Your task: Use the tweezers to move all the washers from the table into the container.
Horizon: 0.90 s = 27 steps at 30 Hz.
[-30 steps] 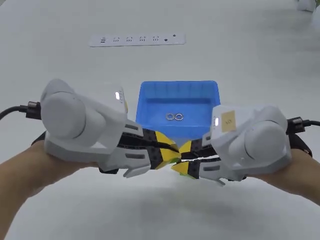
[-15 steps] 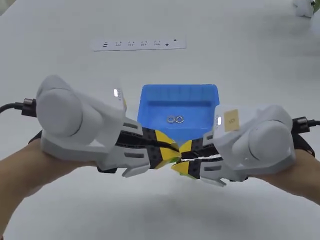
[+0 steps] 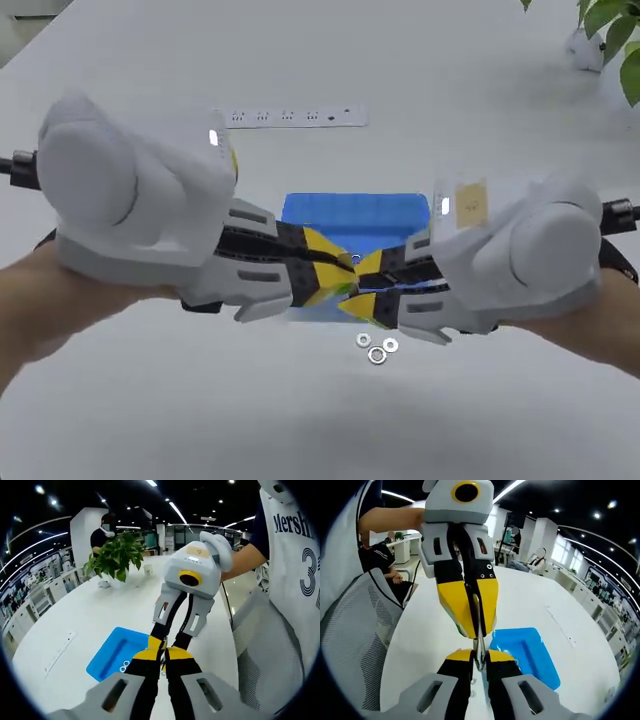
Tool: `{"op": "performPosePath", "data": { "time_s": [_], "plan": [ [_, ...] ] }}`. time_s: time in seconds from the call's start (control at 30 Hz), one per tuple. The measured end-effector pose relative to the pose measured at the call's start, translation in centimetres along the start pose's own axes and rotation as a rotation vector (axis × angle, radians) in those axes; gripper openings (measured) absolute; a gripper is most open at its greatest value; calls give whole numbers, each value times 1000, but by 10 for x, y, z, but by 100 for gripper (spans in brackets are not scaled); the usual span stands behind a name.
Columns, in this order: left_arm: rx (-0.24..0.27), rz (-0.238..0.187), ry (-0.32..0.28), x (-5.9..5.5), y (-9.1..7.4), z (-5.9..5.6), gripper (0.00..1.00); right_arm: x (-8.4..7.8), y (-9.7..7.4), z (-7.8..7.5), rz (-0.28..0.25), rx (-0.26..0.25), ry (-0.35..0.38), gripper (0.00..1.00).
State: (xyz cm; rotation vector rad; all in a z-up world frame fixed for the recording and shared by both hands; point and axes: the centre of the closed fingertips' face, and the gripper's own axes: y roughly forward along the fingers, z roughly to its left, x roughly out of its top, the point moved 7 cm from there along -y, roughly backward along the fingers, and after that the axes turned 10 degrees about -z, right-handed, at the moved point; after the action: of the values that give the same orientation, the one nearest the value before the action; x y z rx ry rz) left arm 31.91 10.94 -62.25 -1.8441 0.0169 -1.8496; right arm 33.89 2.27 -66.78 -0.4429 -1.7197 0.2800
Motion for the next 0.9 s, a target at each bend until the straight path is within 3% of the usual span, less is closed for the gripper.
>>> {"op": "performPosePath", "data": {
  "time_s": [0.2,0.43,0.67,0.73,0.9],
  "plan": [
    [24,-23,34,13,-3,20,7,12,-1,-23,-4,-29,-48,11],
    [19,-34,67,18,8,46,7,9,0,-49,-11,-61,-52,11],
    [6,-35,65,5,31,66,7,-13,7,-68,11,-63,-37,11],
    [4,-46,24,-2,39,71,7,-22,10,-72,20,-62,-19,11],
    [2,-30,3,-18,52,78,7,-43,18,-77,51,-53,6,11]
  ]
}}
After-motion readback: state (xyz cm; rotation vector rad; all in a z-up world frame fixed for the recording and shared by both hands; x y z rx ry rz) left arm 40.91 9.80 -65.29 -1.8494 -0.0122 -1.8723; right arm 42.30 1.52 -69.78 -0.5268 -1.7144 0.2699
